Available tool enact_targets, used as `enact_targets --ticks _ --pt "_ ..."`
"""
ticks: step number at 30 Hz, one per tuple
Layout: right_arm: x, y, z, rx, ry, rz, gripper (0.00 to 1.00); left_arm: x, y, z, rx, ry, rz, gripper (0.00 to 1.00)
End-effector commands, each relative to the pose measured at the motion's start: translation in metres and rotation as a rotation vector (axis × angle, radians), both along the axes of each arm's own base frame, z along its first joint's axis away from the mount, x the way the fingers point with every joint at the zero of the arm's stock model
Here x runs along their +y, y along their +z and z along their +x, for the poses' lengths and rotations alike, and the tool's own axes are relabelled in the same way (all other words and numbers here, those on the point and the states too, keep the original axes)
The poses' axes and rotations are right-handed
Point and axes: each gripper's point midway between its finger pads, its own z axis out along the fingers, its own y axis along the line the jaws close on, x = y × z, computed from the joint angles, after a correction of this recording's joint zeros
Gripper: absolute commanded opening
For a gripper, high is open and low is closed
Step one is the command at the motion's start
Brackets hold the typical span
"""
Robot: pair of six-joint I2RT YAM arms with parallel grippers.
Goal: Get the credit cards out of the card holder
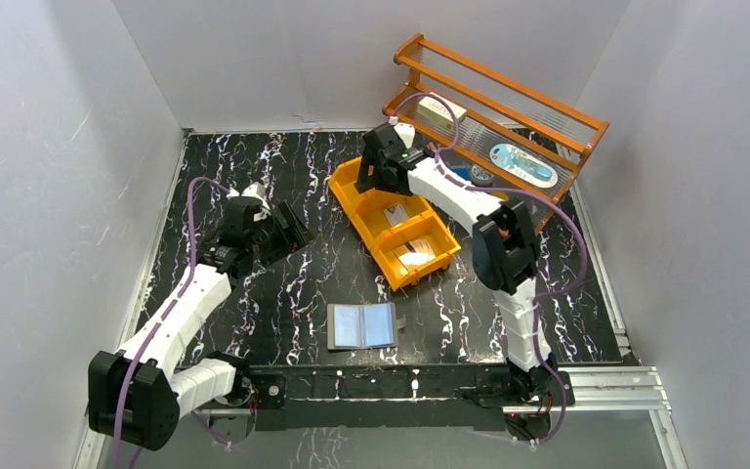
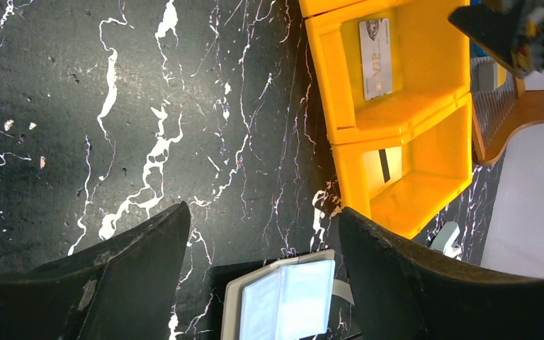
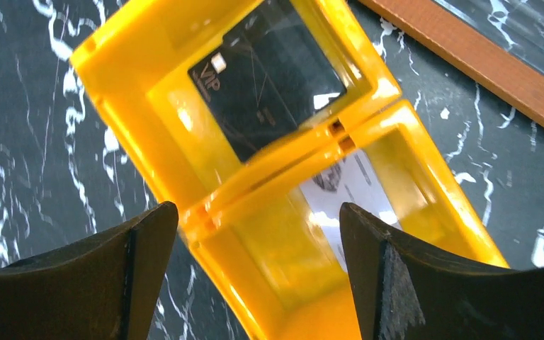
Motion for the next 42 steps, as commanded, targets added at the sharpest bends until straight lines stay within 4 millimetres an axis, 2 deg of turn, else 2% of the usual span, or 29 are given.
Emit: enact_targets --ticks 1,3,7,12,18,25,30,32,33,36,39,40,42 --pt "0.009 0.005 0.033 -0.085 -0.182 0.065 0.91 0.004 0.003 -0.005 -0.004 0.013 0.005 0.76" --pt "0.012 0.004 0.040 -0.094 -0.198 0.064 0.91 0.005 0.004 -0.005 -0.007 0.013 0.007 0.76" --pt "0.017 -0.017 0.047 -0.057 -0.203 0.031 0.87 0.006 0.002 -0.006 -0.003 0.010 0.012 0.76" --pt "0.038 -0.027 0.034 -0.040 -0.119 0.052 0.76 0.010 -0.001 -0.009 0.006 0.012 0.040 0.76" --pt "0.071 -0.025 0.017 -0.068 0.105 0.022 0.60 0.008 -0.014 -0.023 0.049 -0.008 0.023 0.76" --pt "0.078 -0.019 0.004 -0.078 0.243 -0.036 0.56 0.000 -0.029 -0.040 0.107 -0.028 -0.040 0.76" --pt "0.091 -0.007 -0.020 -0.069 0.372 0.007 0.54 -0.004 -0.032 -0.048 0.121 -0.043 -0.066 0.76" --pt "0.092 -0.001 -0.029 -0.062 0.398 0.023 0.59 -0.006 -0.035 -0.052 0.138 -0.055 -0.079 0.75" --pt "0.092 0.007 -0.032 -0.064 0.406 0.026 0.66 -0.007 -0.037 -0.055 0.148 -0.057 -0.084 0.75" --pt "0.083 0.041 -0.038 -0.093 0.412 0.021 0.76 -0.005 -0.042 -0.059 0.164 -0.038 -0.090 0.75" --pt "0.070 0.071 -0.050 -0.134 0.409 0.044 0.81 -0.001 -0.041 -0.059 0.154 -0.006 -0.087 0.75" --pt "0.065 0.079 -0.058 -0.135 0.408 0.057 0.82 0.001 -0.040 -0.059 0.153 0.008 -0.080 0.75" --pt "0.055 0.080 -0.079 -0.110 0.394 0.087 0.82 0.011 -0.039 -0.058 0.145 0.061 -0.051 0.75"
